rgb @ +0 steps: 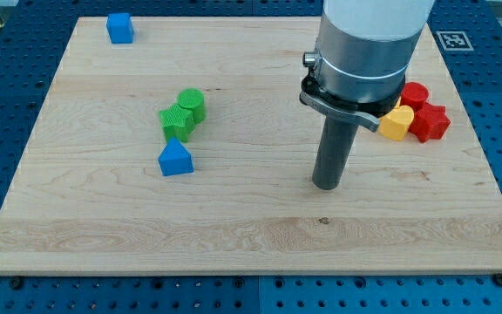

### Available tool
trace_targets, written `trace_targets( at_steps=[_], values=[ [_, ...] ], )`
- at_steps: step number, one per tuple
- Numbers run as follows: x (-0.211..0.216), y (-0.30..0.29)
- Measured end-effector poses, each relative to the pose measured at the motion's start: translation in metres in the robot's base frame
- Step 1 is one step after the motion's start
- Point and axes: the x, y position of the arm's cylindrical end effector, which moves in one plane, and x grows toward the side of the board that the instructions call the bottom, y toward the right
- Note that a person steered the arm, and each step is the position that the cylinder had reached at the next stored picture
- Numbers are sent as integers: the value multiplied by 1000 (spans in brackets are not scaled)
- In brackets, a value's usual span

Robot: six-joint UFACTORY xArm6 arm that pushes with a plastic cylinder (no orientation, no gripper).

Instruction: Move the triangle slightly to the left

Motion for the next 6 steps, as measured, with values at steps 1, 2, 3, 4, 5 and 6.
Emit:
trace_targets(
  at_steps=[1, 2, 3, 4, 5, 6],
  values=[
    [-2, -52],
    [-28, -110],
    [-20, -158],
    [-25, -191],
    [-32, -213],
    [-30, -227]
  ],
)
